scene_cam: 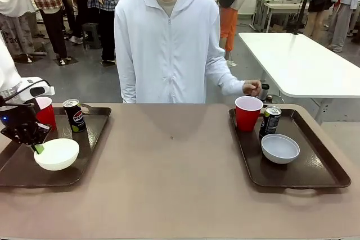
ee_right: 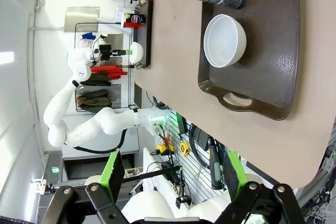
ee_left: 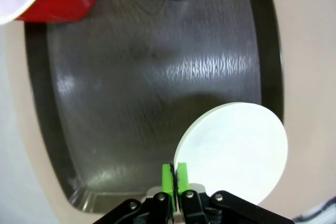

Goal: Prepare tableware on both trays.
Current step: Pick up a Picnic Bowl from the table and place it on a Handle tray.

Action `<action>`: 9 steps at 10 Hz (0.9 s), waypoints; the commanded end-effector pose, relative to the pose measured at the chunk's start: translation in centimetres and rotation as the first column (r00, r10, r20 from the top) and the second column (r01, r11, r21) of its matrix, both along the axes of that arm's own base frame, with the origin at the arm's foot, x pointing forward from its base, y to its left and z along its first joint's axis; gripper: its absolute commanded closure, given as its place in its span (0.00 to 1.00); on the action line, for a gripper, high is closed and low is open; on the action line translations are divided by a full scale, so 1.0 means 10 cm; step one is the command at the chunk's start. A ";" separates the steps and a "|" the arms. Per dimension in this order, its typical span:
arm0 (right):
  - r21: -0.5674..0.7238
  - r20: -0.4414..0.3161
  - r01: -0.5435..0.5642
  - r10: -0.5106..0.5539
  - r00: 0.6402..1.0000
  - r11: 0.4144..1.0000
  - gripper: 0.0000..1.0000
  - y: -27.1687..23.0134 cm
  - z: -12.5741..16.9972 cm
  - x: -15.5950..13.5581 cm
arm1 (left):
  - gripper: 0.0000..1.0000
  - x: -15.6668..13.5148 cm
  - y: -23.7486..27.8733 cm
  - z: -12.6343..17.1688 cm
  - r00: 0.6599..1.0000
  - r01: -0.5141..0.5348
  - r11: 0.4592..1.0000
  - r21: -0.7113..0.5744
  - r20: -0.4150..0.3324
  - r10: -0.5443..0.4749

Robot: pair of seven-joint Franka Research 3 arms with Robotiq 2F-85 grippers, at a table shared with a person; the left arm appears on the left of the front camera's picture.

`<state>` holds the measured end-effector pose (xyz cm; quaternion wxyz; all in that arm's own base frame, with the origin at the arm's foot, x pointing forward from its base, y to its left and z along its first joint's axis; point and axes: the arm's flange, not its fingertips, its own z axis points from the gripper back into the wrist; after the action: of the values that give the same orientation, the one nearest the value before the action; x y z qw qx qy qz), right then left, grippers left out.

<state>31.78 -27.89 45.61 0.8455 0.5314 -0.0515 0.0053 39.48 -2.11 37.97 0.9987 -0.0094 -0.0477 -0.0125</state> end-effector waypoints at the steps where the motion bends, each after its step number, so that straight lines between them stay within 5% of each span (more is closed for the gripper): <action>1: 0.008 0.006 0.001 -0.001 1.000 1.000 0.01 0.01 0.01 -0.02 | 1.00 0.00 -0.09 -0.21 0.993 -0.107 0.994 0.021 0.041 0.106; 3: 0.008 0.006 0.001 -0.001 1.000 1.000 0.01 0.01 0.01 -0.02 | 1.00 0.06 -0.13 -0.26 0.991 -0.130 0.991 0.020 0.043 0.129; 4: 0.008 0.006 0.001 -0.001 1.000 1.000 0.01 0.01 0.01 -0.02 | 0.81 0.08 -0.13 -0.25 0.989 -0.141 0.990 0.008 0.037 0.141; 5: 0.008 0.006 0.001 -0.001 1.000 1.000 0.01 0.01 0.01 -0.02 | 0.38 0.09 -0.12 -0.24 0.990 -0.140 0.990 0.001 0.030 0.140; 7: 0.008 0.006 0.001 -0.001 1.000 1.000 0.01 0.01 0.01 -0.02 | 0.00 0.07 -0.14 -0.16 0.991 -0.131 0.991 0.013 0.025 0.131; 8: 0.008 0.006 0.001 -0.001 1.000 1.000 0.01 0.01 0.01 -0.02 | 0.25 0.06 -0.14 -0.09 0.992 -0.126 0.992 0.029 0.026 0.125; 9: 0.008 0.006 0.001 -0.001 1.000 1.000 0.01 0.01 0.01 -0.02 | 0.00 0.02 -0.16 -0.01 0.994 -0.112 0.993 0.040 0.024 0.111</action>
<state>31.78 -27.88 45.61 0.8455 0.5314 -0.0516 0.0054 40.36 -3.30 36.81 0.9977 -0.0074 -0.0600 0.0296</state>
